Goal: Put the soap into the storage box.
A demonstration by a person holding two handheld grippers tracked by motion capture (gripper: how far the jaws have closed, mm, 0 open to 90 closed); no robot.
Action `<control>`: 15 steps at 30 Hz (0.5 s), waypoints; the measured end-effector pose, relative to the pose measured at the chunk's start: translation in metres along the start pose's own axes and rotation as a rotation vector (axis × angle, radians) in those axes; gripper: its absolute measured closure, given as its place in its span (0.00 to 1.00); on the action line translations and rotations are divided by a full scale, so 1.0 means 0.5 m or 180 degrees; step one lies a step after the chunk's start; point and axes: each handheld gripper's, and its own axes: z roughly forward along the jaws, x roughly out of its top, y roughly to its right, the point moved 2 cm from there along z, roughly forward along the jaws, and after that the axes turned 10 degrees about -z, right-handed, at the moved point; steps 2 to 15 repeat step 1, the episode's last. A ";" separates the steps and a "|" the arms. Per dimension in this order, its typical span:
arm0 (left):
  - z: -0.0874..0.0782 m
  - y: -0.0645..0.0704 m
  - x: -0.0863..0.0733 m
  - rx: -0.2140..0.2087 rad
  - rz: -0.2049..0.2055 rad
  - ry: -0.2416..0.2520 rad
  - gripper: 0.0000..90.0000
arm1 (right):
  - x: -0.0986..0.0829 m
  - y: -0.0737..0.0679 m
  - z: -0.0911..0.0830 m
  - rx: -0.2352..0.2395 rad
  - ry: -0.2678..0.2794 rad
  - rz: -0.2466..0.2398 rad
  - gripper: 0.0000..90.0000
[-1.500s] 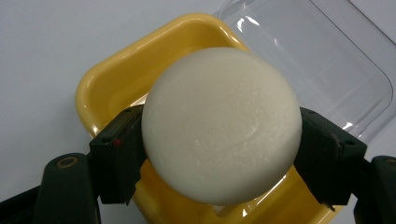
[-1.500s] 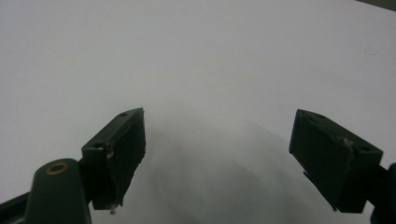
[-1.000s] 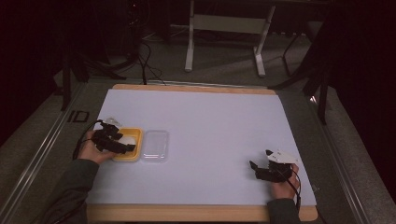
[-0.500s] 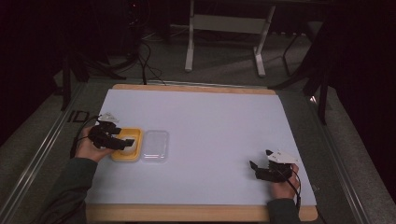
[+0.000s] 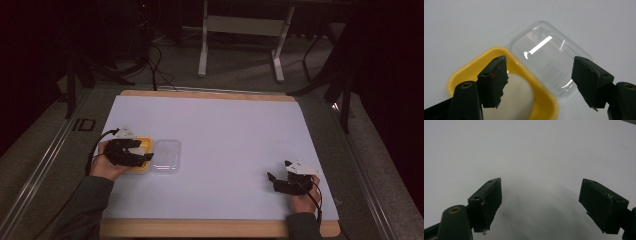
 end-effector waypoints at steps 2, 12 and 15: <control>0.002 0.012 -0.004 -0.0010 0.0023 0.0046 0.34 | 0.000 0.000 0.000 0.0004 0.0001 0.0007 0.20; 0.002 0.012 -0.004 -0.0010 0.0023 0.0046 0.34 | 0.000 0.000 0.000 0.0004 0.0001 0.0007 0.20; 0.002 0.012 -0.004 -0.0010 0.0023 0.0046 0.34 | 0.000 0.000 0.000 0.0004 0.0001 0.0007 0.20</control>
